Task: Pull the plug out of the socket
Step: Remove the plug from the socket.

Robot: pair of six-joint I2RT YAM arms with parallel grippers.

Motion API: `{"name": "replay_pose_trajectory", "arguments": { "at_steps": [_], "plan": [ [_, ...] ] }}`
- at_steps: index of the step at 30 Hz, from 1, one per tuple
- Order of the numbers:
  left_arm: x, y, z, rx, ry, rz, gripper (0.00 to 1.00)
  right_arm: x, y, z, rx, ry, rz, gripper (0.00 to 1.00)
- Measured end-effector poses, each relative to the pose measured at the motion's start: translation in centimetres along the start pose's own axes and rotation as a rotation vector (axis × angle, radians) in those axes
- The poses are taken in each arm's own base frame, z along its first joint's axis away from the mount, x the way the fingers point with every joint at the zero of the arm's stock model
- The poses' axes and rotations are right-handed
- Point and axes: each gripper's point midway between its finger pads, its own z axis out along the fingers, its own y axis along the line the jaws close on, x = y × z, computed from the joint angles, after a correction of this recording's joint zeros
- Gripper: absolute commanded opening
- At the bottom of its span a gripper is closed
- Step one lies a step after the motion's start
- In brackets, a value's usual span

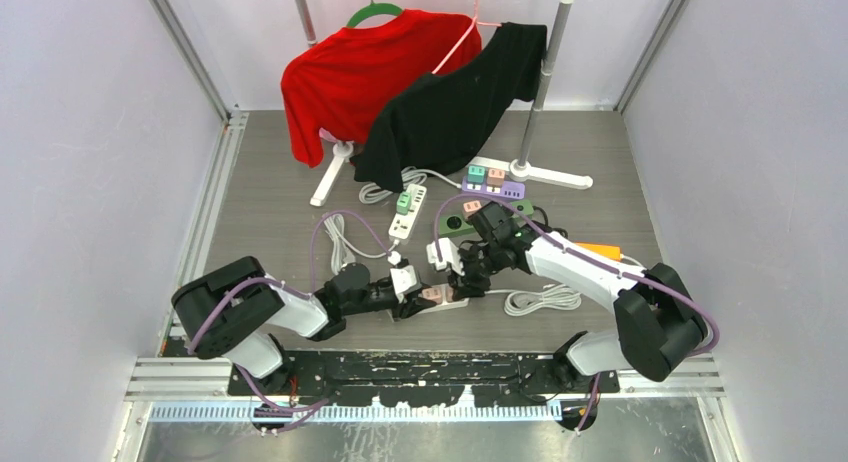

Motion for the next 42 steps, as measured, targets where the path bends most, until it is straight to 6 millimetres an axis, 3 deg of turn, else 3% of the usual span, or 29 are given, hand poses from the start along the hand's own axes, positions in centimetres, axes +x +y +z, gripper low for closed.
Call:
{"name": "replay_pose_trajectory", "arguments": {
  "at_steps": [11, 21, 33, 38, 42],
  "plan": [
    [0.0, -0.1, 0.6, 0.014, -0.016, -0.008, 0.00, 0.2, 0.5, -0.5, -0.042, -0.036, -0.019, 0.01],
    [-0.2, 0.3, 0.9, -0.009, -0.042, -0.025, 0.00, 0.2, -0.9, -1.2, 0.024, -0.074, 0.173, 0.01],
    [-0.2, -0.1, 1.2, 0.004, -0.039, -0.069, 0.00, 0.5, 0.7, -1.2, -0.054, -0.110, 0.000, 0.01],
    [-0.1, -0.2, 1.5, 0.010, -0.036, -0.099, 0.00, 0.1, 0.5, -0.7, -0.031, -0.106, 0.070, 0.01],
    [-0.1, 0.0, 1.5, 0.003, -0.041, -0.113, 0.00, 0.4, -0.1, -1.4, -0.011, -0.132, 0.155, 0.01]
  ]
}}
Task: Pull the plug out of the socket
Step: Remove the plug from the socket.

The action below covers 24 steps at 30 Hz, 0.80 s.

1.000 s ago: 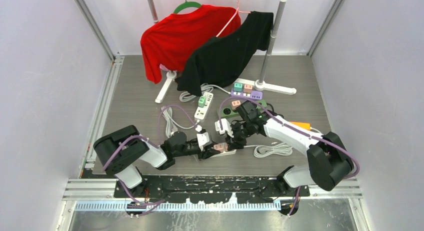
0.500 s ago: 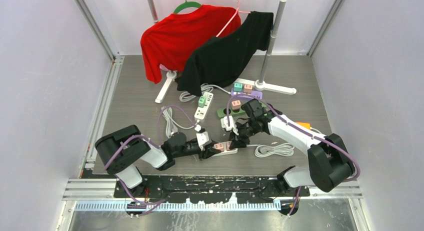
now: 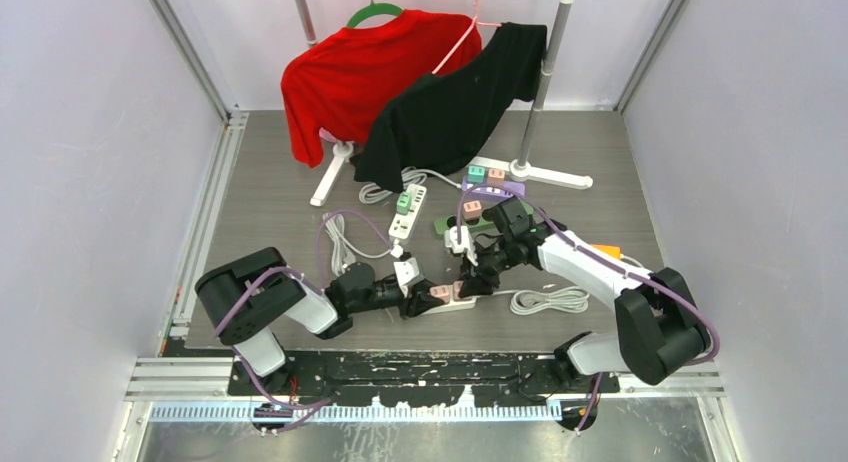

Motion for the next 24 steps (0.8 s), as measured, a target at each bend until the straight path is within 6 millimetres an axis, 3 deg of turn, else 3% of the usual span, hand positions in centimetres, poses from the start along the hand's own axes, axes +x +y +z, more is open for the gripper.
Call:
{"name": "replay_pose_trajectory", "arguments": {
  "at_steps": [6, 12, 17, 21, 24],
  "plan": [
    [0.0, 0.1, 0.1, -0.009, 0.000, -0.011, 0.00, 0.2, 0.4, -1.2, -0.019, -0.019, -0.090, 0.01],
    [0.0, 0.3, 0.0, -0.025, 0.018, -0.022, 0.01, 0.1, 3.1, -1.5, -0.116, -0.037, -0.110, 0.01],
    [-0.1, 0.4, -0.7, -0.054, 0.056, -0.056, 0.51, -0.6, 3.5, -2.3, -0.144, -0.060, -0.048, 0.01],
    [0.0, 0.5, -2.3, -0.107, 0.125, -0.114, 0.75, -2.8, 1.5, -5.3, -0.089, -0.095, 0.006, 0.02],
    [-2.0, 0.3, -3.6, -0.133, 0.129, -0.141, 0.86, -4.4, 0.3, -7.8, -0.038, -0.120, 0.041, 0.03]
  ]
}}
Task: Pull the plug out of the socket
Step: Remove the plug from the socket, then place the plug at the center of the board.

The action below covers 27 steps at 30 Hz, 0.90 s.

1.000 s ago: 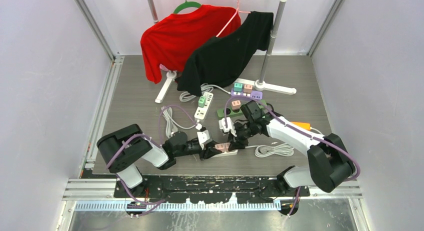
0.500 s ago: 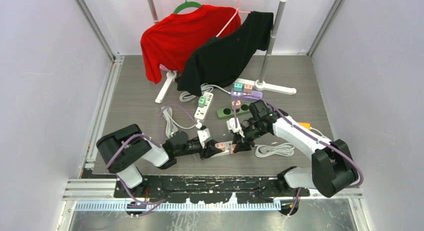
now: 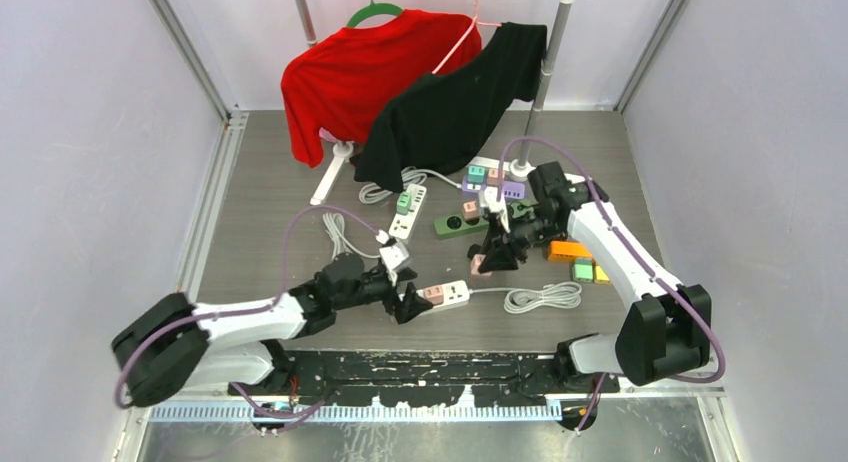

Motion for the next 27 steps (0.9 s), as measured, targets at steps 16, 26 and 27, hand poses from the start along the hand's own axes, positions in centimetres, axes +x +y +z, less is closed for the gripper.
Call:
{"name": "replay_pose_trajectory", "arguments": {
  "at_steps": [16, 26, 27],
  "plan": [
    [-8.6, -3.3, -7.4, 0.002, -0.295, -0.436, 0.96, -3.6, -1.9, -5.0, 0.132, -0.369, 0.745, 0.01],
    [-6.5, -1.9, -2.6, -0.168, -0.117, -0.769, 0.95, -2.9, -4.2, -5.4, 0.101, -0.434, 0.996, 0.01],
    [-7.1, -2.2, -2.0, -0.188, -0.103, -0.767, 0.95, -2.9, -4.3, -5.4, 0.098, -0.436, 1.012, 0.01]
  ]
}}
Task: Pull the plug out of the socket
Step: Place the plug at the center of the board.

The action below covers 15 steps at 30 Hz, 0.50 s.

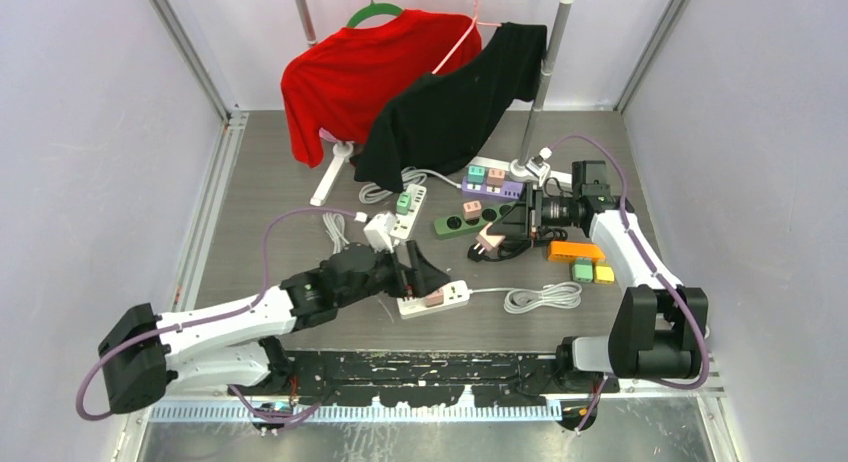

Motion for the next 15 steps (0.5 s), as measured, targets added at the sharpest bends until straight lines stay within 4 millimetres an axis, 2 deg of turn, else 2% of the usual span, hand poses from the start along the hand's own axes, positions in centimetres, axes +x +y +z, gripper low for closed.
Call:
{"name": "replay_pose_trajectory", "arguments": {
  "at_steps": [5, 7, 12, 15],
  "plan": [
    [-2.0, -4.4, 2.4, -0.130, -0.045, 0.076, 0.96, -0.2, -0.8, 0.3, 0.005, 0.004, 0.053, 0.01],
    [-2.6, -5.1, 3.7, -0.189, -0.062, 0.150, 0.96, -0.3, -1.1, 0.4, 0.004, 0.007, 0.071, 0.01],
    [-1.2, -3.3, 6.4, -0.273, 0.022, 0.415, 1.00, 0.0, -2.0, 0.7, 0.007, 0.023, 0.123, 0.01],
    [0.2, -2.4, 7.0, -0.255, 0.122, 0.569, 1.00, 0.2, -2.3, 0.8, 0.010, 0.032, 0.141, 0.01]
  ]
}}
